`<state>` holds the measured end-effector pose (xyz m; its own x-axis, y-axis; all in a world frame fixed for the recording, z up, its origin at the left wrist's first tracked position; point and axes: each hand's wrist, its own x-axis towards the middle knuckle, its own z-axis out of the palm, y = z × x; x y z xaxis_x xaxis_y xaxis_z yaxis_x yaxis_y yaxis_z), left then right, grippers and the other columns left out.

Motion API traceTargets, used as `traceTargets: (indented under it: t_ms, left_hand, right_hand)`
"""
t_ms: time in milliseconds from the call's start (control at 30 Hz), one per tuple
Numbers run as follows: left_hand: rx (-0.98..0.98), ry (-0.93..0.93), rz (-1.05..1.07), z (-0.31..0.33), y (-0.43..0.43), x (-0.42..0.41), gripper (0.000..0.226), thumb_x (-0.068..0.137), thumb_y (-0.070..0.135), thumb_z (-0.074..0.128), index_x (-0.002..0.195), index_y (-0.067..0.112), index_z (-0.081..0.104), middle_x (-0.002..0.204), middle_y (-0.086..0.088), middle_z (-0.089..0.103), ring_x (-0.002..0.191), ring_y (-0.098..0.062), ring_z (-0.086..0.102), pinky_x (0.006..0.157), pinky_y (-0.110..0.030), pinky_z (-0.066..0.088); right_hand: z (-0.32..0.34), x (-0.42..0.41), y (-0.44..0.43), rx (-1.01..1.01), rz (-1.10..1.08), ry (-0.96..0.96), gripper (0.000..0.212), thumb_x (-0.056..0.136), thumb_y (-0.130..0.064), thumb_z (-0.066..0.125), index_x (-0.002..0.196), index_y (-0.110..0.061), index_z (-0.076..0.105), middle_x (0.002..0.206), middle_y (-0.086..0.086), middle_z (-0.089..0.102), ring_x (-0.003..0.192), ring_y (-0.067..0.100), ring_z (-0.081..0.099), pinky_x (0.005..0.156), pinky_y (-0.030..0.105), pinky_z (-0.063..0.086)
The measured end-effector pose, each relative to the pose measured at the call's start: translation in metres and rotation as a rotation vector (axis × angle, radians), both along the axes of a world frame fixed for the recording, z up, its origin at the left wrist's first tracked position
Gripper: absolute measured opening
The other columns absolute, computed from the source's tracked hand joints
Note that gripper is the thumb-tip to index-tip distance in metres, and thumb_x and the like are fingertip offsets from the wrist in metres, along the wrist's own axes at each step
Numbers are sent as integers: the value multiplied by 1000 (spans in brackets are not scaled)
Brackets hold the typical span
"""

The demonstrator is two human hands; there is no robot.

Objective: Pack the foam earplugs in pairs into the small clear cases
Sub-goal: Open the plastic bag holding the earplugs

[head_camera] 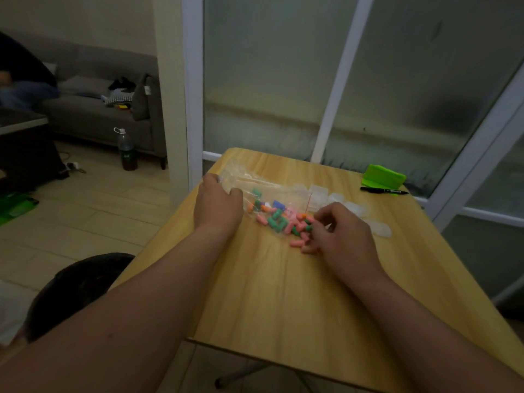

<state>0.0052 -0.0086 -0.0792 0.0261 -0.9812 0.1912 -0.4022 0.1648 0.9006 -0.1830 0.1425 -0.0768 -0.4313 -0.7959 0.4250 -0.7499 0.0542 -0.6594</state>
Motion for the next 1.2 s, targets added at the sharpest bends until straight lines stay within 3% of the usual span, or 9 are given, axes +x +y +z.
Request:
traceTargets:
  t_ms: [133, 300, 467, 567, 633, 700, 767, 900, 1200]
  left_hand:
    - [33, 46, 2, 3, -1, -1, 42, 98, 35, 55, 136, 17, 50, 114, -4, 65, 98, -26, 65, 90, -48, 58]
    - [112, 162, -34, 10, -8, 0, 55, 98, 35, 63, 145, 12, 49, 118, -4, 66, 109, -26, 64, 98, -44, 54]
    - [144, 187, -126, 16, -11, 0, 35, 90, 36, 74, 113, 10, 64, 104, -7, 68, 97, -26, 67, 90, -42, 56]
    - [233, 354, -193, 17, -15, -1, 49, 72, 36, 78, 113, 10, 70, 107, -16, 74, 96, -34, 74, 92, -56, 60]
    - [334, 519, -237, 12, -22, -4, 44, 72, 27, 78, 110, 5, 71, 108, -24, 75, 96, -40, 76, 93, -64, 59]
    - [406, 615, -272, 14, -22, -6, 21, 87, 15, 73, 105, 5, 67, 110, -24, 75, 98, -37, 76, 97, -60, 59]
    - [461, 696, -307, 14, -24, -7, 3, 100, 5, 60, 102, 6, 62, 112, -23, 75, 99, -32, 75, 96, -50, 61]
    - [534, 828, -366, 16, -25, -7, 17, 103, 4, 53, 110, -2, 67, 107, -22, 76, 89, -29, 78, 77, -40, 64]
    - [588, 921, -487, 19, -19, -13, 28, 105, 12, 41, 121, -7, 54, 119, -33, 72, 106, -41, 75, 91, -52, 60]
  right_hand:
    - [-10, -15, -12, 73, -98, 161, 10, 95, -26, 73, 92, -33, 67, 94, -12, 66, 86, 10, 61, 65, 31, 41]
    - [-13, -17, -29, 16, 41, 174, 20, 103, -22, 58, 112, -27, 75, 106, -12, 60, 100, 15, 62, 80, 46, 60]
    - [-3, -3, -39, 36, 118, 286, 33, 103, -26, 45, 122, -26, 72, 100, -26, 53, 97, 25, 65, 74, 55, 61]
    - [-1, 5, -47, 94, 129, 250, 39, 100, -44, 37, 120, -34, 68, 101, -14, 63, 86, 25, 72, 71, 55, 62]
    - [0, 9, -52, 132, 146, 218, 23, 105, -41, 47, 113, -35, 67, 104, -11, 62, 87, 20, 70, 65, 49, 63]
    - [5, 11, -53, 152, 160, 126, 14, 107, -32, 55, 103, -30, 68, 106, -8, 58, 81, 19, 69, 50, 38, 62]
    - [4, 10, -56, 180, 164, 69, 26, 109, -32, 53, 88, -25, 67, 103, -2, 59, 73, 22, 67, 42, 34, 58]
    - [-2, 6, -59, 205, 137, 148, 41, 112, -46, 36, 88, -23, 60, 90, 2, 62, 76, 26, 64, 66, 53, 60]
    - [-7, 5, -67, 210, 133, 178, 24, 103, -31, 43, 95, -24, 64, 96, -1, 60, 88, 24, 64, 76, 58, 60]
